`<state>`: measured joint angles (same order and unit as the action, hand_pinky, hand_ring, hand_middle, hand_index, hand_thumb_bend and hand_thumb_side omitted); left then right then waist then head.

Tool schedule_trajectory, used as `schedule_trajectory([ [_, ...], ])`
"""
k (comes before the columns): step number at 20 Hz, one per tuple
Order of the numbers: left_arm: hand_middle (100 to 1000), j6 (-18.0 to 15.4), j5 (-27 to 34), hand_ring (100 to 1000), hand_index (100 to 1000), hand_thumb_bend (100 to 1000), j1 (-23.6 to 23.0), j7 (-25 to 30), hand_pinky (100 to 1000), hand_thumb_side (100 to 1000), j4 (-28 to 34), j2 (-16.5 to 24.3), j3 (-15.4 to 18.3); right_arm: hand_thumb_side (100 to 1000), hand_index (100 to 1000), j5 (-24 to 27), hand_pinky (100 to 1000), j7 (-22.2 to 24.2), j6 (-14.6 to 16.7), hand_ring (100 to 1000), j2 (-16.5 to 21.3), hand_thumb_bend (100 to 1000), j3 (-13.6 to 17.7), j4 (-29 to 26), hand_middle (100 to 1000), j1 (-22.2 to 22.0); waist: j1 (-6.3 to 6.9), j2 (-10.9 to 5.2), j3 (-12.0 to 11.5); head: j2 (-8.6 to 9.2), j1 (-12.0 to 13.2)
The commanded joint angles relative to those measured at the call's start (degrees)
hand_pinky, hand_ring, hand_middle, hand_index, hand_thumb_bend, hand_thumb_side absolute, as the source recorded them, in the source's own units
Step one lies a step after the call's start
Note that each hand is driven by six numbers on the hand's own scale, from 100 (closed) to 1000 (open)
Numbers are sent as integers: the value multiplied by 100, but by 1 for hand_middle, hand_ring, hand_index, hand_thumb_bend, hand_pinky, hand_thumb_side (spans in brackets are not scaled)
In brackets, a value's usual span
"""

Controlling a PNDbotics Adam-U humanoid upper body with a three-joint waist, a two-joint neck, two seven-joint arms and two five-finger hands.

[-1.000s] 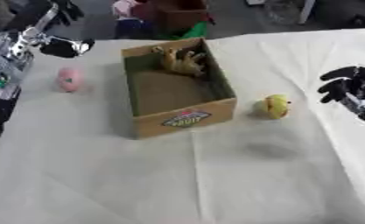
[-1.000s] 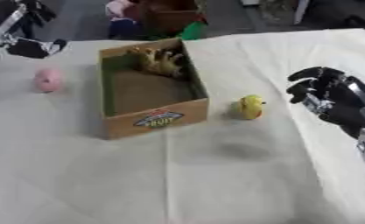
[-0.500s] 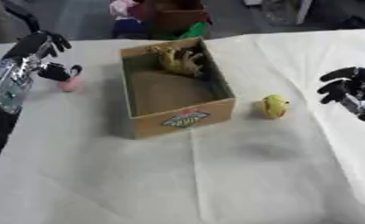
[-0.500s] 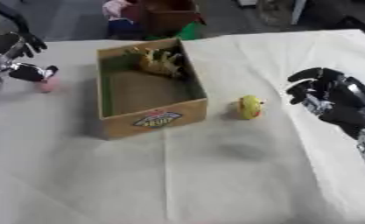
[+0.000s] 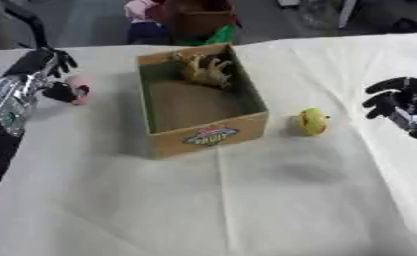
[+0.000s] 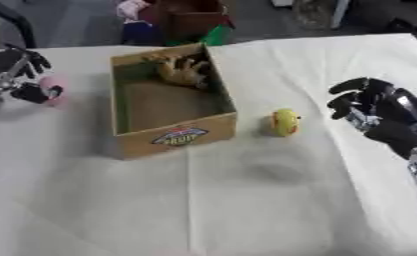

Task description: Pick up objects on the table and place them in the box.

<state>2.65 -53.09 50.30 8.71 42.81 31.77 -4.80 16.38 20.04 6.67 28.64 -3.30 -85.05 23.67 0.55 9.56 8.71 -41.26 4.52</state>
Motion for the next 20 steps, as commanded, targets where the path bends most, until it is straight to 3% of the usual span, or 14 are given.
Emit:
schedule_trajectory([
  [1,554,65,-307,566,701,370,78,218,678,197,47,139,53,312,709,-20,588,17,13,664,139,275,70,-32,689,58,-18,-82,-9,19,3],
  [6,372,183,-648,404,520,302,62,96,571,168,140,114,139,311,709,-20,588,17,16,664,135,269,78,-23,689,55,-32,-85,-22,22,-9],
  [10,255,438,-529,301,385,363,93,-276,473,156,484,129,279,312,709,-15,588,15,17,664,134,264,85,-17,689,47,-39,-96,-34,20,-20],
  [15,202,716,-162,254,329,290,111,-741,438,137,1139,142,286,311,710,-9,589,18,12,664,135,258,86,-11,689,45,-34,-111,-41,18,-25],
  [20,204,549,351,259,332,276,172,-1176,438,135,1544,9,-36,311,710,-3,589,32,4,665,131,252,78,-6,690,53,-22,-129,-22,14,-13],
])
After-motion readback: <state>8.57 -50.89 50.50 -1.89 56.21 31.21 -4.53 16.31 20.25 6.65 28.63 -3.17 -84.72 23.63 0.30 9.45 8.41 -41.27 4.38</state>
